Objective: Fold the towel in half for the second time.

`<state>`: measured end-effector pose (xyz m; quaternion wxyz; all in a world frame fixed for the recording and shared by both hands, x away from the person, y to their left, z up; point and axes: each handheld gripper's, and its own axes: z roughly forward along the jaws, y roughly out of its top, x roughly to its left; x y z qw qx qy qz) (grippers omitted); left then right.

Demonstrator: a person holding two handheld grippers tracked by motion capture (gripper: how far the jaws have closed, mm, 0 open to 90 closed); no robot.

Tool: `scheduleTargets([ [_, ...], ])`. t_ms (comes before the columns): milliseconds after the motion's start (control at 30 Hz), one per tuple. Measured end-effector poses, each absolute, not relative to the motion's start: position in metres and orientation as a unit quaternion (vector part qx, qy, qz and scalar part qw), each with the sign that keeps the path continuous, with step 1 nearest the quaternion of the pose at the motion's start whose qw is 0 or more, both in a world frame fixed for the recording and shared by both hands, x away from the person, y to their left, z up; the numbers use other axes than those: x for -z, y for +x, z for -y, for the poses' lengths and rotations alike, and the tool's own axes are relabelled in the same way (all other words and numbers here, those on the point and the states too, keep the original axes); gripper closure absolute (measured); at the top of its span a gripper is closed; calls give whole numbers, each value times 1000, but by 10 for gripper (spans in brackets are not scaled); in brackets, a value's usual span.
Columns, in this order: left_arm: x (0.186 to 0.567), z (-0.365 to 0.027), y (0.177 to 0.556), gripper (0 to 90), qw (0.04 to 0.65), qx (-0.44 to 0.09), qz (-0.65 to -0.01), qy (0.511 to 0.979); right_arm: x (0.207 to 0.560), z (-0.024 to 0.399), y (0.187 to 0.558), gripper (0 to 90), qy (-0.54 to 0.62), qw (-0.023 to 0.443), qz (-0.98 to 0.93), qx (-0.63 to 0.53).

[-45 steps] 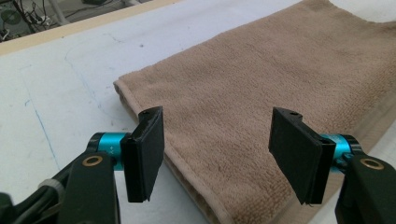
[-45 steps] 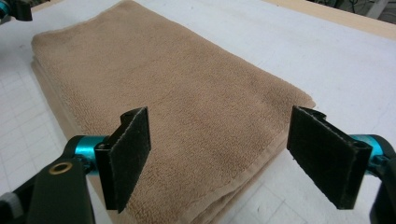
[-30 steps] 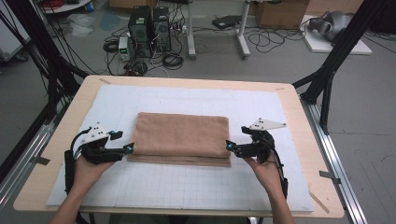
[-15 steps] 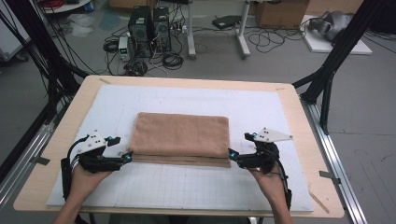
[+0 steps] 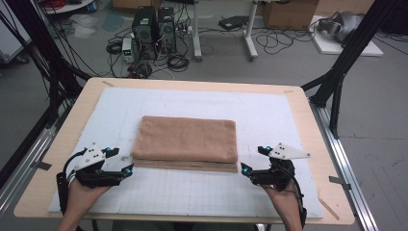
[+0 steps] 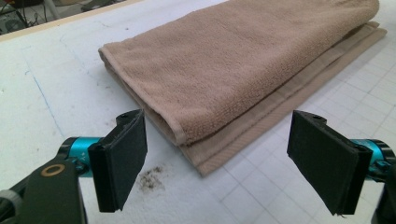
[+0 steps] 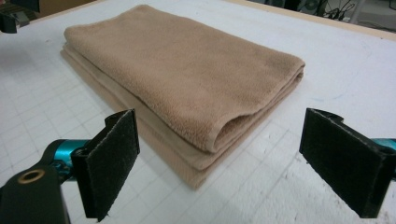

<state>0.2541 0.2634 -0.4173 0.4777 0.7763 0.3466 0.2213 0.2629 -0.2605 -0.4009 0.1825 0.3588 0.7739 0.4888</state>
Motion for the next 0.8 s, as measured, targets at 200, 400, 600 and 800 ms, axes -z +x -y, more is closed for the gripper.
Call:
scheduleTargets([
  [200, 420, -267, 246, 204, 477, -224, -351, 774, 405, 265, 252, 111, 359, 184, -775, -487],
  [400, 421, -269, 237, 204, 476, -232, -351, 772, 409, 270, 244, 111, 363, 183, -775, -484],
  [600, 427, -271, 233, 205, 477, -235, -360, 766, 415, 274, 239, 111, 368, 183, -775, -480],
  [800, 427, -271, 233, 205, 479, -233, -359, 767, 415, 273, 240, 111, 366, 182, -774, -484],
])
